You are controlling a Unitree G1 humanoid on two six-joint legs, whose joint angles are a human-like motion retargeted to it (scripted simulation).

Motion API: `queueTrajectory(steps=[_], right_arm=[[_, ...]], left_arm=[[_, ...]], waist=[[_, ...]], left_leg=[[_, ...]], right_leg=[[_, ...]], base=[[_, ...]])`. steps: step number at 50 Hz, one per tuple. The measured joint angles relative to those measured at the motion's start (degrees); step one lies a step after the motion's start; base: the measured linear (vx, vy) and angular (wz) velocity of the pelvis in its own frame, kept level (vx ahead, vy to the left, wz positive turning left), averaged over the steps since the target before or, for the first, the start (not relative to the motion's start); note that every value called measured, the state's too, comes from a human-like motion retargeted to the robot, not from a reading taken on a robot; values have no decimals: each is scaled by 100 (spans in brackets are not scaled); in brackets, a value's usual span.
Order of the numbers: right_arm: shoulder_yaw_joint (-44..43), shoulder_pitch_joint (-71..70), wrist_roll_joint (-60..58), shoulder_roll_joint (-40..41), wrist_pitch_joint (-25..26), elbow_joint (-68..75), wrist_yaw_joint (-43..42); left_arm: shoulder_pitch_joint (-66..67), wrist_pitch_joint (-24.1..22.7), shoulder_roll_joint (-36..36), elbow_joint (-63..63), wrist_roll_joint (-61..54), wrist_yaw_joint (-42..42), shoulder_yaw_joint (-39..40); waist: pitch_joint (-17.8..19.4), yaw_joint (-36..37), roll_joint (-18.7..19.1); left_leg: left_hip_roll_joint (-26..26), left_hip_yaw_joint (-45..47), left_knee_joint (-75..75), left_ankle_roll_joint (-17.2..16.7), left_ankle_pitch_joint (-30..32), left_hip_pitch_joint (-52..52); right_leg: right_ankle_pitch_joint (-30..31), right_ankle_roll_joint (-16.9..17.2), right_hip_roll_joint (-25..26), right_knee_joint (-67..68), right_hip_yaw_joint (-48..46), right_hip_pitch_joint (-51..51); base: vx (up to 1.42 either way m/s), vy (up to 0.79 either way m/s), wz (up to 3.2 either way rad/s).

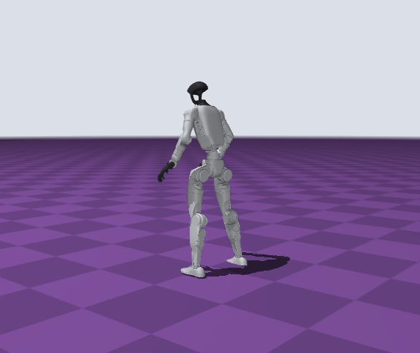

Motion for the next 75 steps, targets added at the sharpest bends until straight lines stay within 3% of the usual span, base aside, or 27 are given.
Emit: queueTrajectory(steps=[5,7,12,21,23,25,27,28,30,32,37,45,51,58,75], right_arm=[[719,-1023,317,58,193,405,-73],[1064,-1471,282,160,116,623,-38],[1812,-2925,217,308,506,1141,-15],[2895,-4883,245,581,1013,1983,-578],[3600,-5577,418,452,1567,2166,-384],[3151,-5558,2,731,1539,2409,-489],[3812,-6313,310,918,1745,2876,-606],[3804,-6525,299,925,1668,3009,-571],[4342,-7104,551,1026,1774,3305,-736],[4365,-7492,406,897,1592,3422,-566],[5146,-8759,501,779,1510,3700,-387],[5439,-10038,288,869,1421,3918,-597],[5394,-10279,538,955,1304,4033,-460],[5439,-10168,-311,938,1458,3960,-828],[5439,-10004,-502,966,1417,3811,-736]], left_arm=[[-1075,205,-331,511,-375,11,-452],[-1512,135,-476,813,-209,-77,-726],[-2811,357,-598,1186,-404,-208,-1328],[-4617,219,-686,1581,-1329,319,-2593],[-5139,632,-582,1552,-1740,295,-2891],[-5070,654,-402,1538,-1172,-343,-2617],[-5734,712,-309,1830,-1865,21,-3076],[-5958,740,-321,1996,-1645,-137,-3135],[-6518,698,-256,2266,-2291,204,-3562],[-6945,734,-344,2578,-1755,-89,-3607],[-8220,723,-256,3013,-1777,218,-4303],[-9562,618,294,3061,-1697,620,-4975],[-9894,542,472,3084,-1343,508,-5377],[-9794,550,549,2977,-740,764,-5569],[-9347,402,448,2913,-908,666,-5481]], waist=[[397,-46,-17],[580,-121,-38],[1208,-297,-16],[1243,-599,79],[1243,-683,176],[1243,-875,115],[1243,-950,38],[1243,-1028,-39],[1243,-1042,45],[1243,-1130,25],[1243,-1169,115],[1243,-1221,-150],[1243,-1212,-174],[1243,-1218,-238],[1243,-1304,-268]], left_leg=[[9,-60,-26,23,241,-527],[12,1,387,120,61,-916],[6,-196,14,64,606,-1386],[71,-409,-36,-84,1226,-3468],[99,-379,-338,-277,1575,-3990],[1,-246,543,-414,990,-4556],[4,-331,-327,-414,1771,-4779],[-184,-171,218,-414,1531,-5265],[11,-431,-508,-414,2054,-5460],[-264,-137,535,-414,1597,-6374],[-225,-203,771,-414,1780,-7632],[-91,-223,1469,-414,1757,-9188],[-14,-270,1444,-414,1786,-9416],[-11,-189,1232,-414,1825,-9315],[-64,19,1050,-414,1777,-8830]], right_leg=[[231,-101,30,15,16,-536],[202,-83,3,333,-29,-885],[578,-363,55,68,23,-1371],[1085,-499,137,90,-15,-3416],[1455,-226,179,-225,12,-3949],[1165,144,61,358,-54,-4363],[1692,-26,109,-203,76,-4764],[1558,101,-63,231,151,-5237],[1901,-3,123,-227,81,-5499],[1630,147,-99,635,152,-6390],[1812,149,-53,828,124,-7614],[1881,149,100,1191,99,-9038],[2045,149,204,870,-46,-9087],[2028,149,208,803,-49,-9087],[2013,149,166,669,0,-8711]], base=[[-19,0,9],[-22,0,11],[-26,-2,13],[-25,-3,17],[-20,-1,5],[-13,3,22],[-19,4,22],[-15,8,36],[-13,-2,25],[-10,10,49],[-6,-3,32],[-2,-6,16],[3,-1,-3],[6,-1,7],[1,0,0]])
